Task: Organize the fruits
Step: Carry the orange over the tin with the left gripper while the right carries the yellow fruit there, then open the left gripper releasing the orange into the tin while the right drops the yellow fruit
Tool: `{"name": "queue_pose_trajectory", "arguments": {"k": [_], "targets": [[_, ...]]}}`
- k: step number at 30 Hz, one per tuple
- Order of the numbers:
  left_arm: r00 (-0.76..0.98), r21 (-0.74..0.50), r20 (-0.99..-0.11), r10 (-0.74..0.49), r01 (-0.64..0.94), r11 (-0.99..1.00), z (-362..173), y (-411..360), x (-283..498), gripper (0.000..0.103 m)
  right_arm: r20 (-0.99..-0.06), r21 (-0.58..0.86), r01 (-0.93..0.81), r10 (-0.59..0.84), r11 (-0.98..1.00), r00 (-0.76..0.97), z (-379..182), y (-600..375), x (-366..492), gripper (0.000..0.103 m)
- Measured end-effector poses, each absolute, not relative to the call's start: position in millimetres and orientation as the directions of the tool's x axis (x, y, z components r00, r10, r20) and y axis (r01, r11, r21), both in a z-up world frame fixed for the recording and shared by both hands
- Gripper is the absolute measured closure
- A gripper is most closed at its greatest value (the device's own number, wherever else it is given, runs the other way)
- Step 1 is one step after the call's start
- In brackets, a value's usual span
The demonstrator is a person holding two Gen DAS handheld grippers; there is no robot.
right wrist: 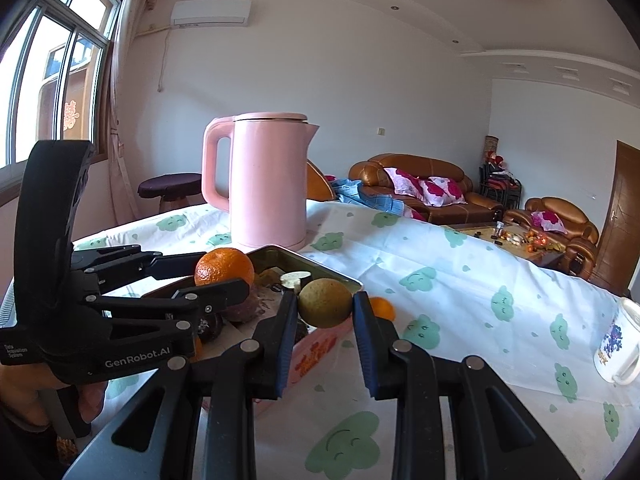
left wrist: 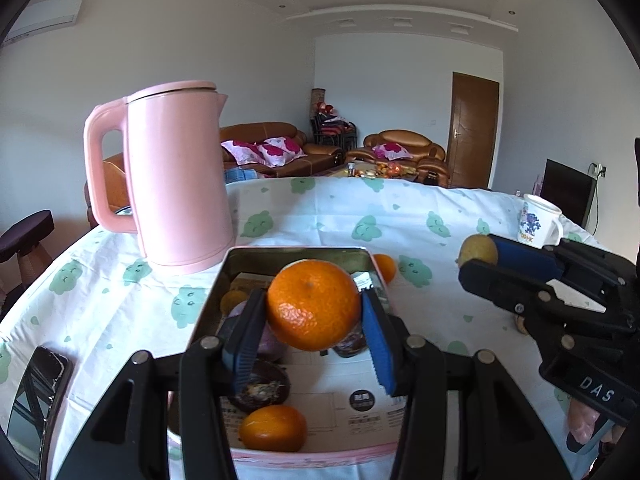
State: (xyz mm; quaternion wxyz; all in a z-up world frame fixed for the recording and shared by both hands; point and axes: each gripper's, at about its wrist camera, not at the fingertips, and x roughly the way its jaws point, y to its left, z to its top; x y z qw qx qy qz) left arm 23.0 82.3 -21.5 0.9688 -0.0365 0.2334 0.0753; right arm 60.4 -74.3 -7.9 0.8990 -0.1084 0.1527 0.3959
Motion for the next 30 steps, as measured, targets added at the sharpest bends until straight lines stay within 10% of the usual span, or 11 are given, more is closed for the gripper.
{"name": "queue_pose_trajectory", "arguments": {"k": [30], "targets": [[0.832,-0.009,-0.538,0.137,-0.168,0.986,-34,105,23,0.053,-0.518,-0.056,-0.825,0.69,0.562,0.505,-37,-17,64,0.073]]}}
